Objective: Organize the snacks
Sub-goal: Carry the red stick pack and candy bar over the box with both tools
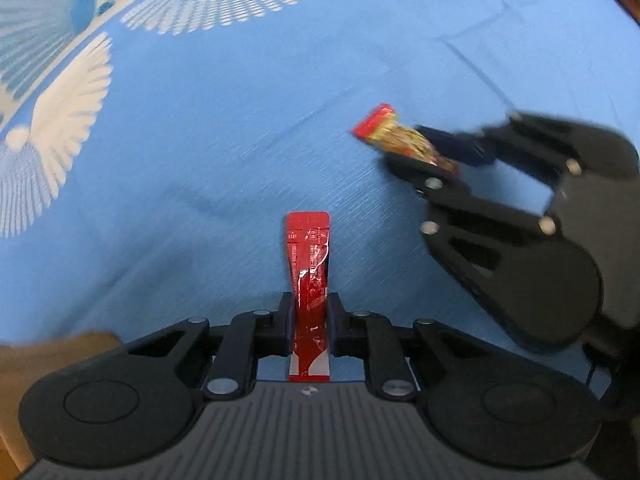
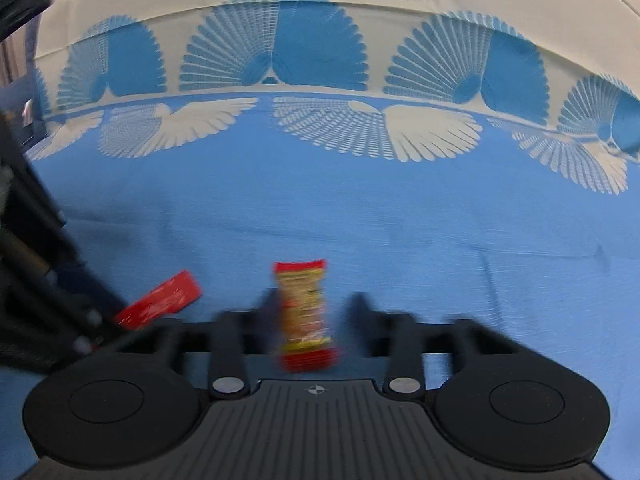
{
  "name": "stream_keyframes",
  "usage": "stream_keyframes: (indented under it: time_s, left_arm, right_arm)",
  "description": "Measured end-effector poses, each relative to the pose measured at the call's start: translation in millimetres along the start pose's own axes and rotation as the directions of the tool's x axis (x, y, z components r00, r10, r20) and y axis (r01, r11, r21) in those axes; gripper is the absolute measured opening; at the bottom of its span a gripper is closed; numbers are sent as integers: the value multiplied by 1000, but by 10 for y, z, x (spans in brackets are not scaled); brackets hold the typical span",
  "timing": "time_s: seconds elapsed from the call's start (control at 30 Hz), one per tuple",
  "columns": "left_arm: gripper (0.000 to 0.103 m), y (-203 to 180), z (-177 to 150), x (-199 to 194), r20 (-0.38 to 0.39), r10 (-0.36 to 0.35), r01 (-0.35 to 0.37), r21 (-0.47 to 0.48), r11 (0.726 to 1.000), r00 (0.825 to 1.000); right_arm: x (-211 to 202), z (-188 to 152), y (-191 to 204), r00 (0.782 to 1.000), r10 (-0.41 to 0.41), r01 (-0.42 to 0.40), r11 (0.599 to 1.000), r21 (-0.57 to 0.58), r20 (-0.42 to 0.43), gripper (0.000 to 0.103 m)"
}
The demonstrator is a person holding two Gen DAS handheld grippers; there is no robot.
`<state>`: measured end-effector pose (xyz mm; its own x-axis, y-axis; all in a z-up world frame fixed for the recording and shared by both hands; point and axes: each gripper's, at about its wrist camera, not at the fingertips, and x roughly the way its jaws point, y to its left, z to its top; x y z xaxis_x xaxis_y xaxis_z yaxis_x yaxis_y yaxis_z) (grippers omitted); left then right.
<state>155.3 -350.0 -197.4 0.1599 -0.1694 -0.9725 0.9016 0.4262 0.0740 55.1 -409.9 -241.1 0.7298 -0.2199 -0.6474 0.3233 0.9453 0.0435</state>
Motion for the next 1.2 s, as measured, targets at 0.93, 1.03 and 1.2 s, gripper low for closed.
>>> stream_keyframes:
  time_s: [0.93,1.03,1.2]
  left_arm:
    - [17,-321,-2743,-2766,278,228,-108,-387,916,933]
    - [17,-271,-3215,-2880,269,261,-120,-448,886,927]
    - [17,-251,-3897,-2988,248,285,-124,-513,849,926]
  right_arm:
    - [-3163,-303,1583,996,79,-83,983,163,35,21]
    - [-3409,-352,1898,988,149,-152,981,120,34,21]
    - [-3754,-433,2350,976,218,-217,976,-32,5,21]
